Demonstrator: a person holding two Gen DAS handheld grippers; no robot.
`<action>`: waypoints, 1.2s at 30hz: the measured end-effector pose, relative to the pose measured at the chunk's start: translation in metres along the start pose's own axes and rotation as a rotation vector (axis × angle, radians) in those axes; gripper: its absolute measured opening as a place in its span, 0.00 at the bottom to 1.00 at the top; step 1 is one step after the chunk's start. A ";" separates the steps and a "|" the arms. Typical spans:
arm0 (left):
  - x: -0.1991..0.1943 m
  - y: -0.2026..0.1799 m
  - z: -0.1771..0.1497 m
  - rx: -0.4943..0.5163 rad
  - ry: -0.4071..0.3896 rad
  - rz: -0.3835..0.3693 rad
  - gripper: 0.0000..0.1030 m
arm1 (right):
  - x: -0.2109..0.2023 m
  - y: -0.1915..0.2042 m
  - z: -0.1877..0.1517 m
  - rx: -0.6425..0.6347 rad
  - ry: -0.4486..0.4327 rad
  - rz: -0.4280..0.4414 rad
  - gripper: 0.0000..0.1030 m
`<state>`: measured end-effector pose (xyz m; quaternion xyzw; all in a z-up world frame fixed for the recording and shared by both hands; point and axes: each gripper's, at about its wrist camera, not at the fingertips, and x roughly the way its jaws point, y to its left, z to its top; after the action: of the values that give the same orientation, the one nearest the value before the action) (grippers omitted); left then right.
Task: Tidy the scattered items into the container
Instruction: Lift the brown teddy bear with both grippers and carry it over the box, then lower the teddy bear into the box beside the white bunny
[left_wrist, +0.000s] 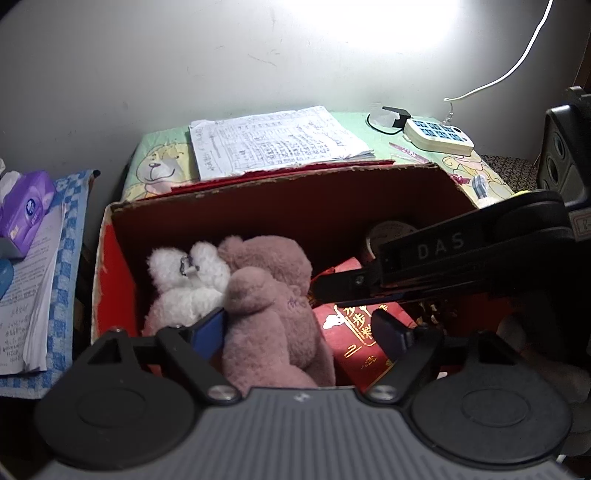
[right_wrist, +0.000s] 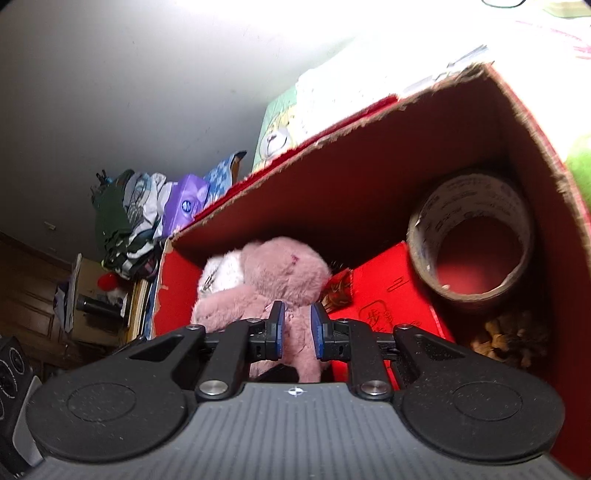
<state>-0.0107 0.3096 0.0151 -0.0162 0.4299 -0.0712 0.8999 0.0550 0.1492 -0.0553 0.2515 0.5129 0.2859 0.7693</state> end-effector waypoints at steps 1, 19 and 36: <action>0.001 -0.002 0.000 0.007 0.002 0.006 0.85 | 0.003 0.001 0.000 -0.005 0.010 -0.001 0.18; 0.005 -0.006 0.002 -0.022 0.027 0.079 0.87 | 0.012 0.001 0.004 -0.032 0.049 0.002 0.17; 0.005 -0.010 -0.003 -0.040 0.056 0.188 0.90 | 0.015 0.005 0.003 -0.055 0.028 -0.033 0.23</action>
<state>-0.0110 0.2993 0.0097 0.0081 0.4560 0.0218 0.8897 0.0616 0.1629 -0.0600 0.2177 0.5198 0.2906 0.7733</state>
